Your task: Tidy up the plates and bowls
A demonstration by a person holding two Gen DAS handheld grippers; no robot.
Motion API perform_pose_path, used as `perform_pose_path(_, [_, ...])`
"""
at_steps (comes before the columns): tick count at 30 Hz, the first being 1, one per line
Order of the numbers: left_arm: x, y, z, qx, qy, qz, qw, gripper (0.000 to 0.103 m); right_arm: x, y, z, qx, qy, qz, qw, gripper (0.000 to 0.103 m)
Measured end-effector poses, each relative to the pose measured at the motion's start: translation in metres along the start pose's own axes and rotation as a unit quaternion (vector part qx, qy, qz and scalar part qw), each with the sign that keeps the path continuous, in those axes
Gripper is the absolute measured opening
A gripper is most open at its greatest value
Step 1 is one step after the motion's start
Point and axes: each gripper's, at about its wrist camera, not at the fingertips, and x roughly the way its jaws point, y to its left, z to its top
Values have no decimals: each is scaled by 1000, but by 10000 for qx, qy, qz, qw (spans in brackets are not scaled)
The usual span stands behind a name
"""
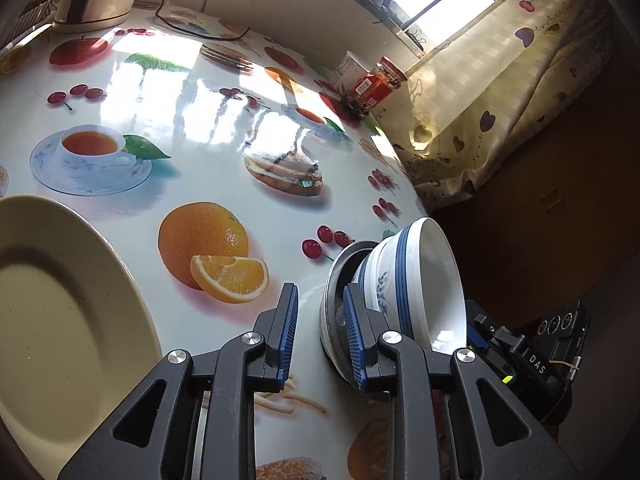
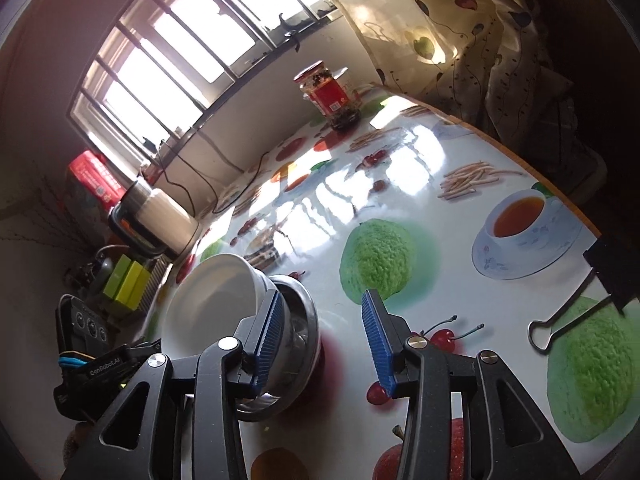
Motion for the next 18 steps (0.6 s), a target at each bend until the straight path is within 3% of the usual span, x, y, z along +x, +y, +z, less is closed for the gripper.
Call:
perform_pose_path(7, [11, 2, -3, -108, 176, -37, 9998, 24, 19, -3, -10, -36, 381, 282, 9989, 38])
perform_pose_path(18, [23, 6, -3, -207, 345, -151, 9991, 21, 36, 0, -12, 2, 581, 583, 9966, 14])
